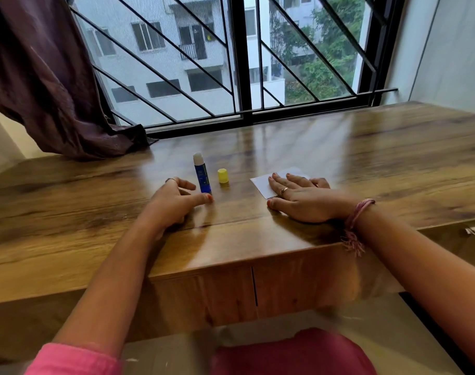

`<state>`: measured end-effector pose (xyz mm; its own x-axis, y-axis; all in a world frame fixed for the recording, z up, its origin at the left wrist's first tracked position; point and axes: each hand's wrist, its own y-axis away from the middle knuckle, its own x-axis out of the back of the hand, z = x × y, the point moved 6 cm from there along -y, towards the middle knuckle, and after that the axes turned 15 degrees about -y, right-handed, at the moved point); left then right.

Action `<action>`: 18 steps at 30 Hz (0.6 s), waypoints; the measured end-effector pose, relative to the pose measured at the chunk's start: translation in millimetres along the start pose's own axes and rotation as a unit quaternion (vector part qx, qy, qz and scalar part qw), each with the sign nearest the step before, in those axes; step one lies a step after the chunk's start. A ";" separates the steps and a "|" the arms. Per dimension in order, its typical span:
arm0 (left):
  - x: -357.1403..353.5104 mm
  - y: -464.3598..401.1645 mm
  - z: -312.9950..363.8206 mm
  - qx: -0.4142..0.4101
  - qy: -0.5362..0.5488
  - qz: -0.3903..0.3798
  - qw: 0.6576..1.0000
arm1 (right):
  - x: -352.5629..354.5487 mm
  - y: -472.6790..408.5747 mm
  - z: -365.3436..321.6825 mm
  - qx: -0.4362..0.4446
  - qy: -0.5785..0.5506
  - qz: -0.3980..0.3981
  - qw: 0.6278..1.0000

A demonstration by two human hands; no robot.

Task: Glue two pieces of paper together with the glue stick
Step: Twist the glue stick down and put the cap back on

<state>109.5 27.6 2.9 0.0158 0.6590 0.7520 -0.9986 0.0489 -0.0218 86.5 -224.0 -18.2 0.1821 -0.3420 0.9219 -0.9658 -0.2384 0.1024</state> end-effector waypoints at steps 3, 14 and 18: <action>0.7 -7.0 2.8 0.000 0.000 0.043 0.999 | 1.1 4.9 -2.1 0.020 -0.002 0.054 0.998; -5.0 -18.3 12.5 -0.025 0.028 0.063 0.997 | 7.4 52.6 -30.3 0.139 -0.159 0.136 0.968; -2.1 -18.8 12.0 -0.028 0.041 0.093 0.994 | 18.7 62.7 -27.4 0.161 -0.288 0.199 0.923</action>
<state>127.7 16.4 9.6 -0.1616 0.7190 0.6760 -0.9804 -0.0386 -0.1933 24.3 -220.4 15.7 -0.0184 -0.8650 0.5014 -0.8890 -0.2153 -0.4040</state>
